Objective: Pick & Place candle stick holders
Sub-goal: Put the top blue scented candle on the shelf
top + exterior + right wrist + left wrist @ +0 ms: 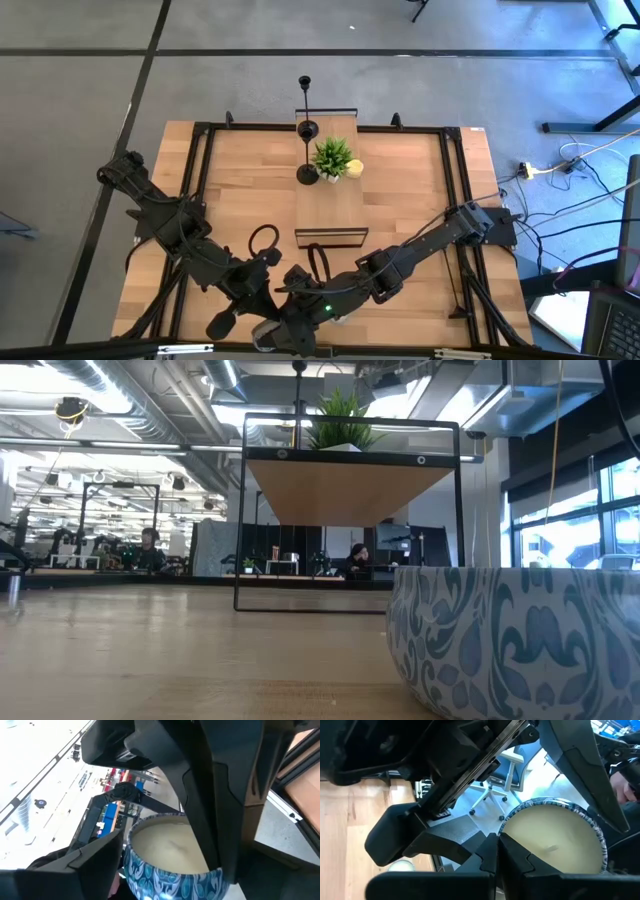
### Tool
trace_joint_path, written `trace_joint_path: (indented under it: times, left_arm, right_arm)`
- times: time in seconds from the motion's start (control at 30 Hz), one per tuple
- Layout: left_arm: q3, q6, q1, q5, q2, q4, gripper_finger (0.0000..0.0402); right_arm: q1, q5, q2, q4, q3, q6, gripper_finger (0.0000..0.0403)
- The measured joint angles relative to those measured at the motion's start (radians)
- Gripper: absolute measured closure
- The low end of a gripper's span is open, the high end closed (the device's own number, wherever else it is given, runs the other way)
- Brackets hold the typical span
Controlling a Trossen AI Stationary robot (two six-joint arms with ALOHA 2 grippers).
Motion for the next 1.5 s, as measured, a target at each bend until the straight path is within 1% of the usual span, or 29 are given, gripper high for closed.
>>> trace_joint_path:
  times: [0.2, 0.63, 0.8, 1.3, 1.4, 1.5]
  left_arm:
    - [0.0, 0.002, 0.0, -0.012, 0.0, 0.001, 0.04]
    - [0.0, 0.019, 0.006, -0.019, 0.0, -0.002, 0.04]
    - [0.0, 0.026, 0.006, -0.02, 0.0, -0.002, 0.04]
    - [0.0, 0.03, 0.007, -0.041, -0.001, -0.002, 0.04]
    - [0.0, 0.03, 0.007, -0.047, -0.001, -0.002, 0.04]
    - [0.0, 0.032, 0.007, -0.048, -0.001, -0.002, 0.04]
  right_arm:
    - [0.003, -0.003, 0.0, 0.0, 0.0, 0.011, 0.0052]
    - [0.003, -0.003, 0.0, -0.003, 0.0, 0.043, 0.0052]
    - [0.003, 0.001, 0.0, -0.002, 0.0, 0.085, 0.0052]
    - [0.003, 0.012, 0.0, -0.005, 0.0, 0.112, 0.0052]
    - [0.004, 0.02, 0.0, -0.007, 0.0, 0.116, 0.0057]
    - [0.004, 0.021, 0.0, -0.011, 0.0, 0.123, 0.0072]
